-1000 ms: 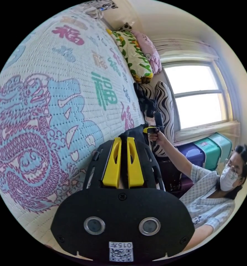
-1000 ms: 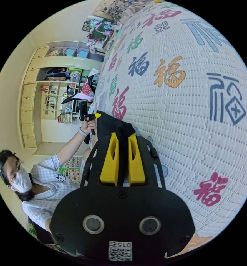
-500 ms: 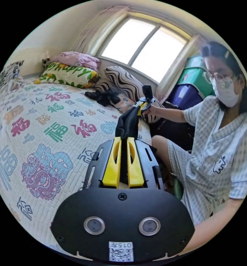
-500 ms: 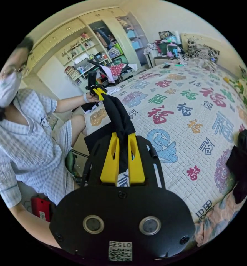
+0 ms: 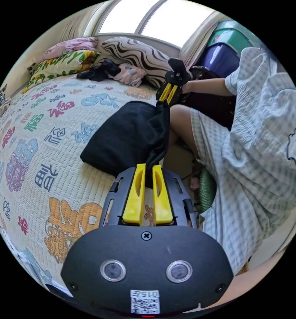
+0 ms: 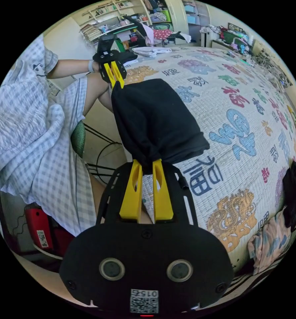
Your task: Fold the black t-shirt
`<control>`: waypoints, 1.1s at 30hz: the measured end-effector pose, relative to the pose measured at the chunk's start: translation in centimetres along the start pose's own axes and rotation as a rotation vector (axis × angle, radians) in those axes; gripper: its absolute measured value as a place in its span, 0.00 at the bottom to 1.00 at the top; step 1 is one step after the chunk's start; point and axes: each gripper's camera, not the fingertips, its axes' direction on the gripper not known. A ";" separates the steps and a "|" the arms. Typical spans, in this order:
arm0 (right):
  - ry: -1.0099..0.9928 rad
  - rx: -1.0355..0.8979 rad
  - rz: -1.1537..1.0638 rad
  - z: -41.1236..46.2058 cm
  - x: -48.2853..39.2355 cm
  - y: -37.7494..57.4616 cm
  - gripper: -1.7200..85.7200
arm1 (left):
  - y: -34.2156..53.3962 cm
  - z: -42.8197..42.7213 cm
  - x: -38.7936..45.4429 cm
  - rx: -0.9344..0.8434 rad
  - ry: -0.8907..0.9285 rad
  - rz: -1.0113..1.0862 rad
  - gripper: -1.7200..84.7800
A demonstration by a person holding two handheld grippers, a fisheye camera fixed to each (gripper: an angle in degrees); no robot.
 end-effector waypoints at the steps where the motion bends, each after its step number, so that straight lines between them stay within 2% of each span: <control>1: -0.006 -0.008 0.020 0.5 0.2 -0.1 0.09 | 0.0 0.6 0.3 -0.009 -0.014 -0.013 0.06; 7: -0.071 -0.120 0.164 0.9 2.3 0.9 0.09 | 0.9 -0.6 -0.6 -0.082 0.007 -0.155 0.09; 9: -0.094 -0.068 0.269 -0.4 3.4 1.7 0.08 | 1.2 -2.8 -1.4 -0.024 0.039 -0.242 0.09; 11: -0.167 0.043 0.356 -2.2 4.5 2.0 0.07 | 0.7 -5.6 -2.6 0.127 0.116 -0.364 0.08; 12: -0.217 0.119 0.417 -3.1 5.3 1.6 0.05 | 0.4 -5.9 -2.9 0.154 0.141 -0.396 0.08; 14: -0.351 0.228 0.405 -3.3 6.1 0.3 0.04 | -1.3 -3.8 -4.8 0.189 0.318 -0.491 0.07; 16: -0.568 0.170 0.446 -0.5 8.2 -2.6 0.02 | -2.7 -0.4 -6.0 0.124 0.399 -0.516 0.05; 17: -0.596 0.129 0.446 0.5 8.6 -3.2 0.02 | -2.9 1.8 -6.9 0.079 0.390 -0.545 0.04; 19: -0.485 -0.047 0.514 3.9 10.5 -4.5 0.01 | -2.2 4.7 -8.7 0.000 0.370 -0.615 0.02; 20: -0.473 -0.068 0.539 4.5 11.2 -4.3 0.01 | -1.5 5.8 -9.5 -0.030 0.357 -0.624 0.02; 24: -0.653 0.058 0.755 6.1 16.1 -1.2 0.01 | -1.0 5.2 -10.6 -0.064 0.301 -0.604 0.01; 27: -0.616 0.026 0.707 4.8 17.2 -1.7 0.02 | 0.1 3.5 -12.3 -0.063 0.328 -0.677 0.02; 29: -0.591 0.098 0.717 2.5 18.7 -1.6 0.03 | 1.0 0.0 -14.2 0.011 0.315 -0.748 0.04; 31: -0.519 0.234 0.792 -1.1 22.0 -1.2 0.07 | 1.6 -2.9 -16.6 0.104 0.301 -0.836 0.11; 33: -0.417 0.253 0.840 -2.7 24.7 -1.8 0.10 | 1.8 -5.0 -19.2 0.159 0.265 -0.895 0.14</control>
